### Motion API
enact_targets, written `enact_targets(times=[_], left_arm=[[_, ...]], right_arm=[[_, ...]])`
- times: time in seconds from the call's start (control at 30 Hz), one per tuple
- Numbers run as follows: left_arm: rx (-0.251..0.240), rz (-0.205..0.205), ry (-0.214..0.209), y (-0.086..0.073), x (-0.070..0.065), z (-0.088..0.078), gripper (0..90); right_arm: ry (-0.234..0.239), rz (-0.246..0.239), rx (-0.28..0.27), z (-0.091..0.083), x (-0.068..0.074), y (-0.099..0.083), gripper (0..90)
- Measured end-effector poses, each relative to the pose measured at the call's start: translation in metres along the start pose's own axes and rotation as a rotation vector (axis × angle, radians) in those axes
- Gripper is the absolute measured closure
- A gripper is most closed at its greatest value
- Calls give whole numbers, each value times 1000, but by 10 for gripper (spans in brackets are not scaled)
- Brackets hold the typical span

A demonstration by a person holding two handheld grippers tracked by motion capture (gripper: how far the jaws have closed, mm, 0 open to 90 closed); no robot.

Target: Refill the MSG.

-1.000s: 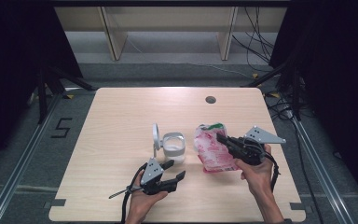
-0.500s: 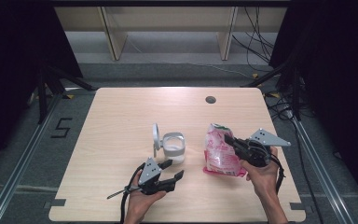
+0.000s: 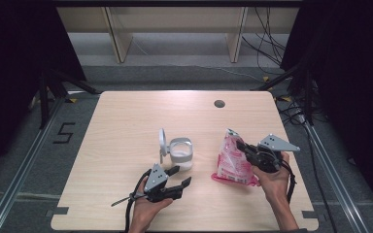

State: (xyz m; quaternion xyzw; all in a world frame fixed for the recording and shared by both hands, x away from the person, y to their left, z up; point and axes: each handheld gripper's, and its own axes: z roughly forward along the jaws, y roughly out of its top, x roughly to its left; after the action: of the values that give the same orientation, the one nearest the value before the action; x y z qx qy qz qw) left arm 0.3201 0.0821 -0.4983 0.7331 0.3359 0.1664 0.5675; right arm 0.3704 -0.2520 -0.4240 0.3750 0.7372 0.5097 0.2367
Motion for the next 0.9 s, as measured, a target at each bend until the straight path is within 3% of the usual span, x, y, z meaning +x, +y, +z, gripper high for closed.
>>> enact_targets(times=[0.03, 0.1, 0.13, 0.17, 0.27, 0.3, 0.5, 0.57, 0.6, 0.63, 0.7, 0.73, 0.77, 0.83, 0.9], left_arm=[[-7, -4, -2, 0, 0, 0, 401], [-5, -3, 4, 0, 1, 0, 400], [-5, 0, 1, 1, 1, -1, 400], [-7, 0, -3, 1, 2, -1, 400], [-8, 1, -3, 1, 3, -1, 400], [-11, -2, -1, 1, 3, -1, 400], [-30, -6, 0, 1, 4, -2, 401], [-30, -6, 5, 1, 4, -2, 401], [-30, -7, 9, 1, 5, -2, 401], [-27, -3, 7, 1, 6, -3, 401], [-25, -4, 18, 2, 5, -4, 402], [-30, -3, 14, 1, 6, -4, 402], [-25, -6, 19, 2, 6, -4, 401], [-18, -1, 24, 2, 7, -5, 401], [-24, 3, 16, 2, 7, -5, 401]], right_arm=[[2, -16, -19, 2, -2, -1, 900], [-2, 17, -6, 1, -1, -1, 900], [-1, -4, -16, 2, -4, -2, 900], [-7, 17, -7, 1, -3, -3, 900], [-23, 1, -3, 1, -6, -4, 900], [-16, 32, 7, 1, -5, -5, 900], [-46, 22, 25, 3, -15, -12, 900], [-54, 65, 41, 4, -14, -14, 900], [-51, 42, 40, 5, -18, -15, 900], [-63, 81, 56, 5, -16, -16, 900], [-66, 43, 48, 7, -20, -17, 900], [-73, 79, 56, 6, -18, -17, 900], [-78, 54, 60, 6, -20, -17, 900], [-88, 80, 80, 5, -19, -18, 899], [-91, 57, 75, 6, -21, -19, 898]])
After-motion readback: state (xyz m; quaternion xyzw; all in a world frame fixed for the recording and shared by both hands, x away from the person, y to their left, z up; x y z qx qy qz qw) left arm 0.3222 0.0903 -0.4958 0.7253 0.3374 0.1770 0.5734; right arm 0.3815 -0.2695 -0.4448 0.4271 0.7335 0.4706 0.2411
